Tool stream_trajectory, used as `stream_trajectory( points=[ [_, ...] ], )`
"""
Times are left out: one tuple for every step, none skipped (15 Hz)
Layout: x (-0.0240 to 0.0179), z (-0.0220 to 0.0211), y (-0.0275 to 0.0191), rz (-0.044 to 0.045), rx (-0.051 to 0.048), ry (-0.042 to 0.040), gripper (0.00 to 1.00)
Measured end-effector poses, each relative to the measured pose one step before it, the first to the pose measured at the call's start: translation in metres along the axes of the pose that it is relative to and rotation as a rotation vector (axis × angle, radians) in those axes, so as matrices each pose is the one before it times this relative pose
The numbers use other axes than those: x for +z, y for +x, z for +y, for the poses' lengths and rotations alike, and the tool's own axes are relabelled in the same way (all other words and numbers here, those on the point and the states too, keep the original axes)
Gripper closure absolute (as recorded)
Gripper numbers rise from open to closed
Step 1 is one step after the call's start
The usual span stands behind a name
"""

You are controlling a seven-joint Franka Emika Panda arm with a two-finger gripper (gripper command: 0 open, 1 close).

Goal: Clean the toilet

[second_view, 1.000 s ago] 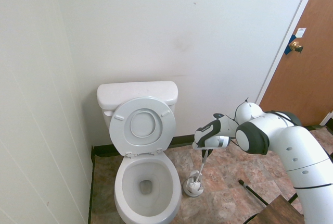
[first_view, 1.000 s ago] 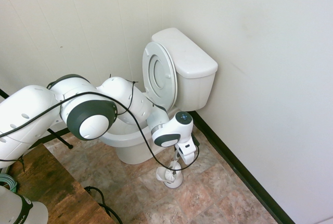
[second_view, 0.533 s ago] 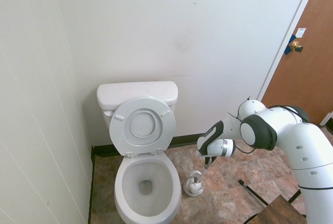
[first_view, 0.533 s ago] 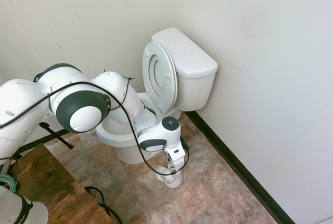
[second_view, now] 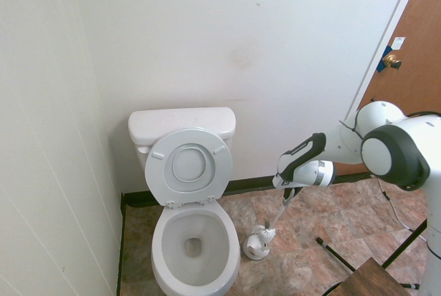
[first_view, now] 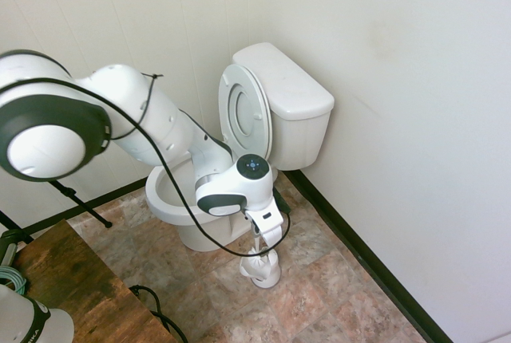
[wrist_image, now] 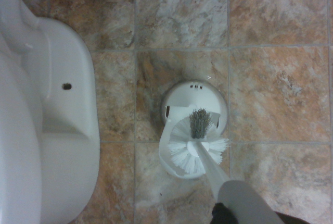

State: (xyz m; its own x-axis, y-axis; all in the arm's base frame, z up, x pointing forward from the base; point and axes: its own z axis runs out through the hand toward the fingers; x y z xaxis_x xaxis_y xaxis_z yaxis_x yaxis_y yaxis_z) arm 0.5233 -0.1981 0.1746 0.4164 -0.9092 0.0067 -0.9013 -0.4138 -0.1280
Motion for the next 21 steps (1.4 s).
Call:
stream_trajectory(
  points=[
    [-0.02488, -0.00492, -0.00158, -0.00742, -0.0204, -0.01124, 1.0],
    [-0.02464, -0.00932, -0.00459, -0.00322, -0.01541, -0.01547, 1.0],
    [-0.02352, -0.014, -0.0092, 0.00342, -0.01119, -0.01408, 1.0],
    [-0.01896, -0.01655, -0.01158, 0.00528, -0.01186, -0.01239, 1.0],
    [-0.0158, -0.01759, -0.0125, 0.00534, -0.01253, -0.01174, 1.0],
    [-0.01213, -0.01701, -0.01225, 0.0039, -0.0141, -0.00333, 1.0],
    [-0.00807, -0.01532, -0.01143, 0.00684, -0.01837, 0.00815, 1.0],
    [-0.0061, -0.0135, -0.01255, 0.00504, -0.01877, 0.01109, 1.0],
    [-0.00708, -0.01126, -0.01311, 0.00443, -0.01652, 0.01149, 1.0],
    [-0.01019, -0.01055, -0.01551, 0.00479, -0.01736, 0.01543, 1.0],
    [-0.01138, -0.00839, -0.01595, 0.00885, -0.01501, 0.01267, 1.0],
    [-0.01159, -0.0072, -0.01769, 0.01031, -0.01455, 0.00977, 1.0],
    [-0.00968, -0.00618, -0.01939, 0.00664, -0.01306, 0.00676, 1.0],
    [-0.00631, -0.00568, -0.01984, 0.00336, -0.01285, 0.00286, 1.0],
    [-0.00372, -0.00548, -0.0185, 0.00194, -0.01141, 0.00098, 1.0],
    [-0.00137, -0.006, -0.01655, 0.003, -0.01257, -0.00226, 1.0],
    [-0.00141, -0.00801, -0.01499, 0.00491, -0.01226, -0.00008, 1.0],
    [-0.0006, -0.00732, -0.01223, 0.00198, -0.01126, 0.00055, 1.0],
    [-0.0005, -0.0068, -0.01066, 0.00236, -0.00894, 0.00356, 1.0],
    [-0.00056, -0.00587, -0.00846, 0.00327, -0.00397, 0.00849, 1.0],
    [0.00108, -0.00035, 0.00005, 0.00385, 0.00315, -0.00073, 1.0]
  ],
)
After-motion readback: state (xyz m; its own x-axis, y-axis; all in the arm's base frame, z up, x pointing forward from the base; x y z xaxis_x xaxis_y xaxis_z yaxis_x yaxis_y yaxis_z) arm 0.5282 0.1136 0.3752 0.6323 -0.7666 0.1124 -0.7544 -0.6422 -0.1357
